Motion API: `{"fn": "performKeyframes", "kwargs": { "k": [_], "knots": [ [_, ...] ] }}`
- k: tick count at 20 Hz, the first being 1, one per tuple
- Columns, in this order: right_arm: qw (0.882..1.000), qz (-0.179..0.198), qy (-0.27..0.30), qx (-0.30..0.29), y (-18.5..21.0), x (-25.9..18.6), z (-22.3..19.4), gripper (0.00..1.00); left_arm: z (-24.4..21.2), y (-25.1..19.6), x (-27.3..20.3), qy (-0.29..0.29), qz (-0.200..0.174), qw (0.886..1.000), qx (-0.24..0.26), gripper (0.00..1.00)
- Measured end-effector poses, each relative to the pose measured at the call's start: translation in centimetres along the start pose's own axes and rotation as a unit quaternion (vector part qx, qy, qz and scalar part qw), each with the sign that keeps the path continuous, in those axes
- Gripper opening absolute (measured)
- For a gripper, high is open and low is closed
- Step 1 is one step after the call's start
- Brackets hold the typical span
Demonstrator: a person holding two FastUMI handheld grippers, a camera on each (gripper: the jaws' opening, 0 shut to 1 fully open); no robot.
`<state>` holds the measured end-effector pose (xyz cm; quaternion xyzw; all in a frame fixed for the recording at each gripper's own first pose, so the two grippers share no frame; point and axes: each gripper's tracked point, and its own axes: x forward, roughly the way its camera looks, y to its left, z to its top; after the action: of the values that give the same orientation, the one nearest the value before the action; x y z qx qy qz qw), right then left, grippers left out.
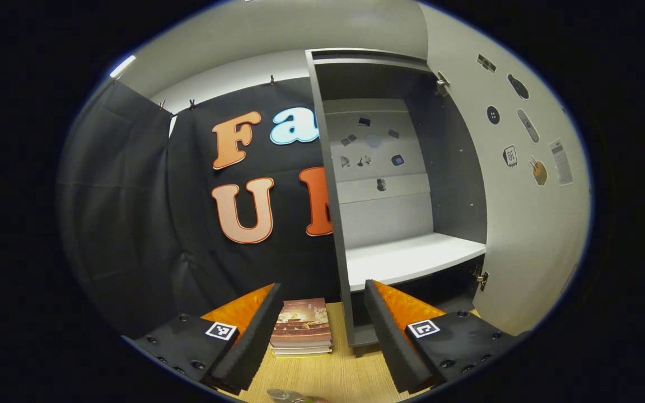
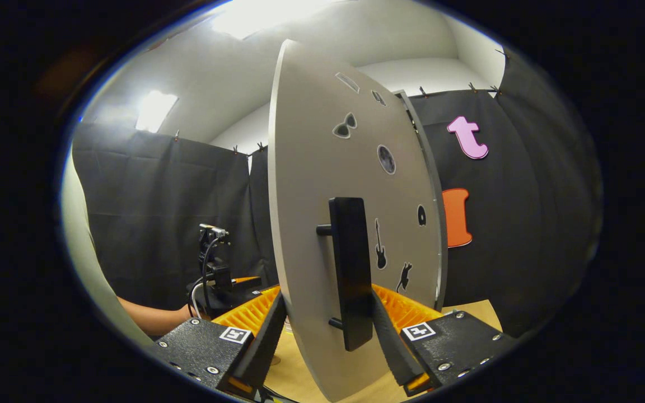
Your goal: Open the cabinet door with the right hand, grasp the bottle in the cabinet with the left hand and place it on the coaster, then close the cabinet door with the right hand.
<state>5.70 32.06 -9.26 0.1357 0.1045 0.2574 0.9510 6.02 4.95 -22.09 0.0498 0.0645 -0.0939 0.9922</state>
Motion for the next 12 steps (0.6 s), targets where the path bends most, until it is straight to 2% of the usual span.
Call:
{"fn": "performKeyframes", "kwargs": {
  "k": [3,6,10,11,12],
  "knots": [
    [1.0,0.022,0.003,0.007,1.0,1.0,-0.3,0.83,-0.1,1.9,0.3,-0.003,0.008,1.0,-0.004,0.95],
    [0.997,0.063,0.007,0.038,1.6,1.9,-0.4,0.83,-0.4,4.3,0.4,-0.004,0.025,1.0,-0.004,0.95],
    [0.996,0.065,0.015,0.056,-0.4,4.6,-1.8,0.82,-0.7,8.0,0.6,-0.006,0.047,0.999,-0.007,0.94],
    [0.997,0.06,0.017,0.051,-0.9,5.2,-2.2,0.89,-1.0,9.0,0.6,-0.003,0.054,0.999,-0.007,0.94],
    [0.997,0.058,0.022,0.047,-1.1,5.8,-2.6,0.89,-1.3,9.9,0.6,0.0,0.061,0.998,-0.008,0.94]
  ]
}}
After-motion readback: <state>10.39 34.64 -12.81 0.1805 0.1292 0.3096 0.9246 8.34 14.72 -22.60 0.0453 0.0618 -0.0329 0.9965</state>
